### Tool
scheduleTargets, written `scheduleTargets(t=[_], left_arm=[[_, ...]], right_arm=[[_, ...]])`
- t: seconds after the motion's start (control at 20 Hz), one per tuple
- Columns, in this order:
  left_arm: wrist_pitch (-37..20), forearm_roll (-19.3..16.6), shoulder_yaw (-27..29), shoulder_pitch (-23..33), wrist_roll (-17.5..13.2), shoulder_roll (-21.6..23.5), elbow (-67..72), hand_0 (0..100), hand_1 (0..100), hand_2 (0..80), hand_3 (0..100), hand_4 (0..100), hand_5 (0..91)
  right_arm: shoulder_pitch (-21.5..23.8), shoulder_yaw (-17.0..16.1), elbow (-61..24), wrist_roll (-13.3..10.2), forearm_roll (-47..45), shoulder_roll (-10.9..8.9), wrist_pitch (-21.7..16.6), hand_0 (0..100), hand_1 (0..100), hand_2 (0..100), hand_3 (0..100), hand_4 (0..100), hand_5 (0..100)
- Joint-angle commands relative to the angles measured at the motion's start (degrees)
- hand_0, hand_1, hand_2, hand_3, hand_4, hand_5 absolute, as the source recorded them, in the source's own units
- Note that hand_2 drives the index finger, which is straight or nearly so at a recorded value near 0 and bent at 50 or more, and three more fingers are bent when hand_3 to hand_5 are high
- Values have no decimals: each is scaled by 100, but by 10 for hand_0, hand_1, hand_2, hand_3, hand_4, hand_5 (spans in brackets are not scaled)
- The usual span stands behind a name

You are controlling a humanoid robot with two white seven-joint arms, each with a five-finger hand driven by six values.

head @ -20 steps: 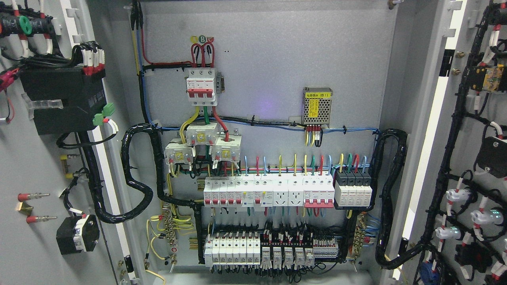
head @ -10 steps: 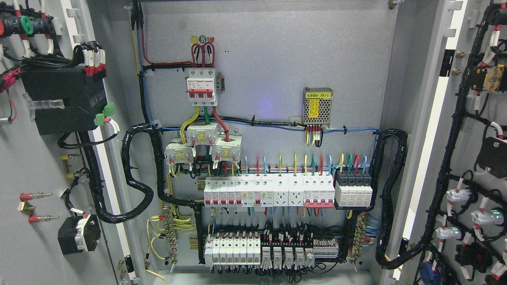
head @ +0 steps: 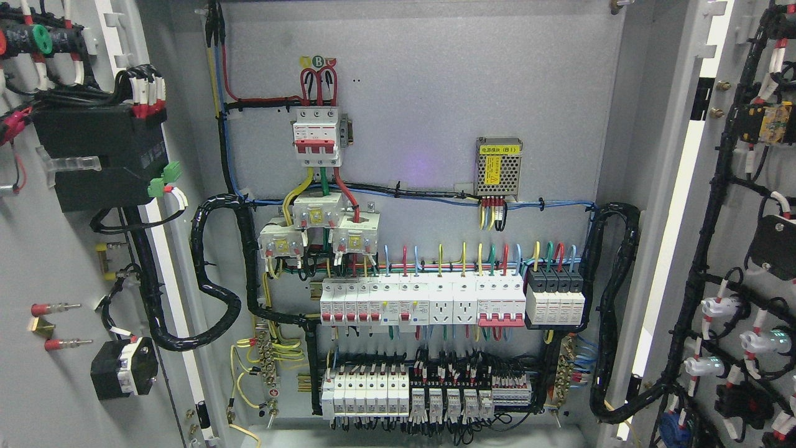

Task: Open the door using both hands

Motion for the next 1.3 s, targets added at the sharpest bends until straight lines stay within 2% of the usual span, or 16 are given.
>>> scheduleTargets(t=[0.0,0.2,0.3,0.4,0.55,0.7,0.9,1.1,1.25], left_arm=[[0,1,0,-6,18,0,-2,0,0,0,0,0,0],[0,1,-9,-199,26,-18,-2,0,0,0,0,0,0],[0,0,0,-199,18,-35,34,0,0,0,0,0,0],[0,-8,-35,-182,9,-44,-36,0,0,0,0,0,0],[9,-35,-184,19,9,-44,-851,0,0,0,0,0,0],[18,-43,-526,493,9,-18,-2167,0,0,0,0,0,0],[35,-61,-667,1031,9,26,-4032,0,0,0,0,0,0],[44,-87,-1036,1513,26,237,-5683,0,0,0,0,0,0],[44,-114,-1352,1962,79,614,-7011,0,0,0,0,0,0]], right_arm=[[859,-461,20,-90,0,-828,-765,379,0,0,0,0,0],[1535,-768,3,-90,-9,-1276,-828,379,0,0,0,0,0],[1826,-1049,-6,-90,-9,-1373,-828,379,0,0,0,0,0],[1993,-1374,-32,-90,-9,-1374,-828,379,0,0,0,0,0],[2388,-1814,-461,-90,-9,-1347,-828,379,0,0,0,0,0],[2740,-1999,-858,-81,9,-1400,-828,379,0,0,0,0,0],[3135,-2395,-1200,-55,0,-1418,-828,379,0,0,0,0,0],[3663,-2869,-1841,-99,0,-1681,-863,379,0,0,0,0,0],[3953,-3089,-2316,-108,0,-1708,-1344,379,0,0,0,0,0]])
